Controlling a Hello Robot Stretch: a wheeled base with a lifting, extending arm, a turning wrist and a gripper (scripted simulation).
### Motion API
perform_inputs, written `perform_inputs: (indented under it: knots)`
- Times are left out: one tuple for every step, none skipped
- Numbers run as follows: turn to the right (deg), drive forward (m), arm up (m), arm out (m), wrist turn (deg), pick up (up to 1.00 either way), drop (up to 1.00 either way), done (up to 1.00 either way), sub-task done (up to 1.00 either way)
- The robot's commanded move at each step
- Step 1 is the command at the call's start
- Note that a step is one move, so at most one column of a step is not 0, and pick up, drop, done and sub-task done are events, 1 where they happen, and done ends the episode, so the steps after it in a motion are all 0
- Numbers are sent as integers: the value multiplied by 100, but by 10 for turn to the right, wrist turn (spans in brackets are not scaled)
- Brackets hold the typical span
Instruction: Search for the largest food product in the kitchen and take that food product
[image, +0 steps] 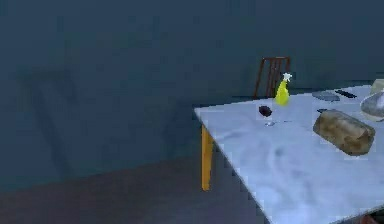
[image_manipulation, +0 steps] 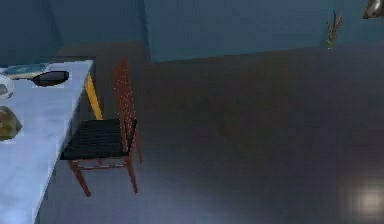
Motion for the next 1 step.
perform_inputs:
  knots:
    - [450, 0, 0, 0, 0, 0, 0, 0, 0]
